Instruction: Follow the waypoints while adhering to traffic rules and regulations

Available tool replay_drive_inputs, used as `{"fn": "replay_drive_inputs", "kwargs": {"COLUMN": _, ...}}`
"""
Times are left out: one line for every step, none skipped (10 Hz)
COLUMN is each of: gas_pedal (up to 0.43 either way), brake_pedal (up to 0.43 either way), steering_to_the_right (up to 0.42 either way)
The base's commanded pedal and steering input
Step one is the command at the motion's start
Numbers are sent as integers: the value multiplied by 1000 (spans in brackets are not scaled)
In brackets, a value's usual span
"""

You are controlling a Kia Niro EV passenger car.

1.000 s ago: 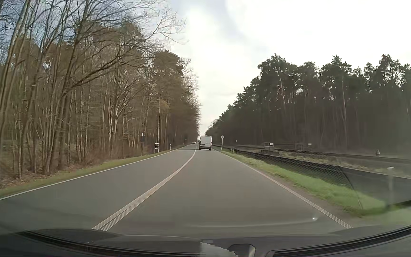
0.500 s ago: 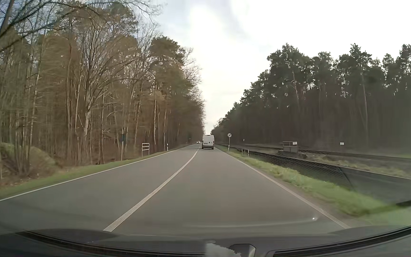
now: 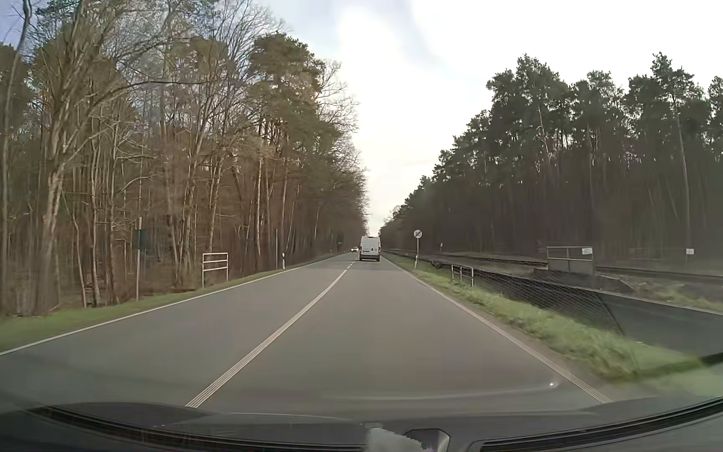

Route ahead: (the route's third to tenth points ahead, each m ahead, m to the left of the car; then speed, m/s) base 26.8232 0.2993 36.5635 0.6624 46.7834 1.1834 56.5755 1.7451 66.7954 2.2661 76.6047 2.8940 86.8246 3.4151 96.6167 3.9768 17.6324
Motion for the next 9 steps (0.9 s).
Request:
{"fn": "replay_drive_inputs", "kwargs": {"gas_pedal": 98, "brake_pedal": 0, "steering_to_the_right": -11}}
{"fn": "replay_drive_inputs", "kwargs": {"gas_pedal": 98, "brake_pedal": 0, "steering_to_the_right": -10}}
{"fn": "replay_drive_inputs", "kwargs": {"gas_pedal": 98, "brake_pedal": 0, "steering_to_the_right": -10}}
{"fn": "replay_drive_inputs", "kwargs": {"gas_pedal": 98, "brake_pedal": 0, "steering_to_the_right": -9}}
{"fn": "replay_drive_inputs", "kwargs": {"gas_pedal": 98, "brake_pedal": 0, "steering_to_the_right": -9}}
{"fn": "replay_drive_inputs", "kwargs": {"gas_pedal": 98, "brake_pedal": 0, "steering_to_the_right": -9}}
{"fn": "replay_drive_inputs", "kwargs": {"gas_pedal": 98, "brake_pedal": 0, "steering_to_the_right": -9}}
{"fn": "replay_drive_inputs", "kwargs": {"gas_pedal": 110, "brake_pedal": 0, "steering_to_the_right": -9}}
{"fn": "replay_drive_inputs", "kwargs": {"gas_pedal": 118, "brake_pedal": 0, "steering_to_the_right": -9}}
